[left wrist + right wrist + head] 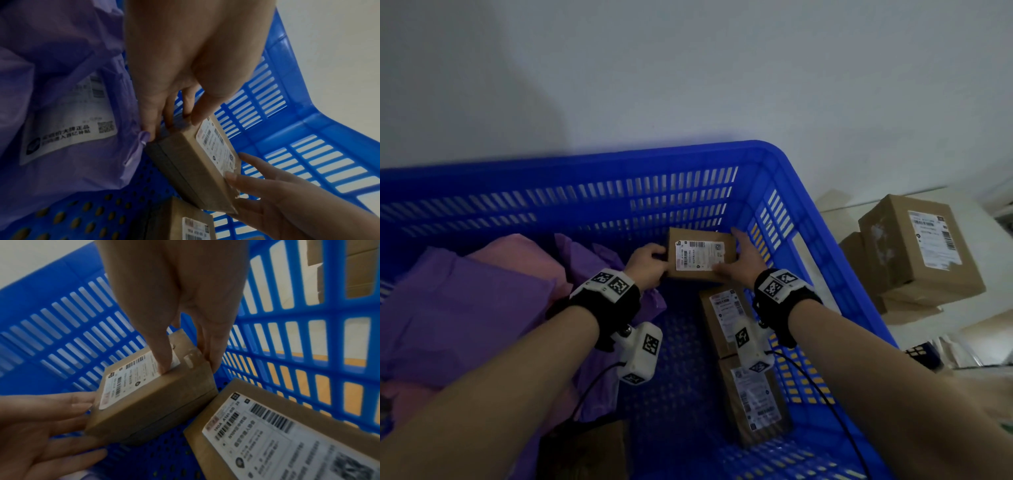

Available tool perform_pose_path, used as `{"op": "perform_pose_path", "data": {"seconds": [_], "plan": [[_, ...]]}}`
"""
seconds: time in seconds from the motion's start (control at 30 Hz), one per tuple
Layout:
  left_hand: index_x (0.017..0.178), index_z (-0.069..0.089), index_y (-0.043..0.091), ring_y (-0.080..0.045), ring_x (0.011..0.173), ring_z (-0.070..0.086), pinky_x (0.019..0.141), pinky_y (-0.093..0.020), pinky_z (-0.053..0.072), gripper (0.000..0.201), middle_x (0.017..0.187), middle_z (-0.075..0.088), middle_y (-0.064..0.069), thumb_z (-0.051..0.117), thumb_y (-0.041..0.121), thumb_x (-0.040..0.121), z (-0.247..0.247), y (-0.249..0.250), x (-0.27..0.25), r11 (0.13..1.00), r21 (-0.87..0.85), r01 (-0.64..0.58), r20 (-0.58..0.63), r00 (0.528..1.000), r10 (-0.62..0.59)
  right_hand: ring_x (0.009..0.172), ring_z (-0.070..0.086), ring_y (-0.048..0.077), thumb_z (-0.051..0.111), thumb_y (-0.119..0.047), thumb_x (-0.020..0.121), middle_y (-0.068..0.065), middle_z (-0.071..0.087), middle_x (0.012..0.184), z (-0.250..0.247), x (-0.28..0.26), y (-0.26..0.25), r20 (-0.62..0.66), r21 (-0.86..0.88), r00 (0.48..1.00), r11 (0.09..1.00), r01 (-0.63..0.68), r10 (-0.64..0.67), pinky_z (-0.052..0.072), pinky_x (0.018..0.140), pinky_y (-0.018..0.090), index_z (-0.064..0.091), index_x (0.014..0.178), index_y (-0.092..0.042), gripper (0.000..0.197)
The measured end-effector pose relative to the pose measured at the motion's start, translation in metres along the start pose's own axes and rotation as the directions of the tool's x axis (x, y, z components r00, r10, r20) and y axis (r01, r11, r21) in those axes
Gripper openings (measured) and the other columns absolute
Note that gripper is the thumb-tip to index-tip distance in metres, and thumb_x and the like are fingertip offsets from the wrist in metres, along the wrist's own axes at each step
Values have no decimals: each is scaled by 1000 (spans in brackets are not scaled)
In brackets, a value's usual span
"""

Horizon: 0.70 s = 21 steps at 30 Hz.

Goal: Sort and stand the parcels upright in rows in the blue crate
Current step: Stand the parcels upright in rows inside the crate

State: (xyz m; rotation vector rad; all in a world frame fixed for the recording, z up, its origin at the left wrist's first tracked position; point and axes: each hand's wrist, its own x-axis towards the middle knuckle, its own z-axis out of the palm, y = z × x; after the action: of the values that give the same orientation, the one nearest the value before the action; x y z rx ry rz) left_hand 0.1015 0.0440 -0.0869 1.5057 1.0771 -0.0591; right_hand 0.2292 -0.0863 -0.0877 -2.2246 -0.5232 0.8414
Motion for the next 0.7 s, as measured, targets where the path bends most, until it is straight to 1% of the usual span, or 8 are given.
{"op": "perform_pose_path", "data": {"seconds": [0.07,0.17,0.2,0.27,0.37,0.53,0.6,0.7], "plan": [[129,51,5,-28,96,56,85,-41,50,42,114,57,-17,58,4,88,3,-4,4,1000,-3,18,24,1000,-18,127,48,27,71,-7,80,8,41,146,-1,3,5,-10,-33,1000,999,-15,15,44,103,37,14,150,-22,92],[91,58,6,-27,84,56,75,-36,48,8,100,56,-17,54,0,90,12,-5,5,998,6,68,56,996,-69,125,50,28,68,-5,82,10,45,143,0,7,10,-36,-96,999,995,-23,19,46,97,36,12,151,-22,90],[86,56,9,-27,87,57,77,-36,49,10,101,57,-17,53,1,91,17,-5,6,997,11,82,63,995,-82,123,52,29,67,-6,83,12,47,141,2,9,11,-32,-135,999,991,-20,16,47,95,36,10,151,-22,90],[101,57,9,-28,102,59,87,-35,49,12,111,60,-18,52,1,93,24,-4,8,995,10,100,103,990,-101,118,54,32,66,-10,83,15,50,134,8,14,11,-19,-219,1000,975,-23,20,49,90,36,8,151,-23,90],[123,55,2,-30,119,55,93,-34,48,30,127,58,-15,48,1,94,31,-7,16,991,9,133,136,982,-133,111,54,39,66,-16,82,18,40,132,18,19,14,1,-303,1000,953,-13,14,52,90,46,19,145,-29,80],[127,53,7,-28,124,50,97,-36,46,33,135,54,-12,48,5,95,38,-14,29,982,-11,190,168,968,-185,134,33,42,60,-28,89,21,14,152,27,32,29,54,-476,997,880,-16,47,37,110,44,21,149,-28,72],[130,51,9,-27,126,48,101,-38,46,35,136,52,-11,48,7,95,42,-17,31,979,-29,203,183,964,-195,137,29,41,58,-26,90,20,11,154,28,35,34,45,-491,999,871,-4,29,34,112,42,24,148,-31,67],[133,48,11,-25,127,46,97,-35,45,37,138,50,-9,46,9,95,47,-20,32,976,-53,211,181,963,-198,139,26,40,54,-26,91,19,13,154,31,38,41,54,-500,999,866,20,7,32,114,41,27,146,-33,61]]}}
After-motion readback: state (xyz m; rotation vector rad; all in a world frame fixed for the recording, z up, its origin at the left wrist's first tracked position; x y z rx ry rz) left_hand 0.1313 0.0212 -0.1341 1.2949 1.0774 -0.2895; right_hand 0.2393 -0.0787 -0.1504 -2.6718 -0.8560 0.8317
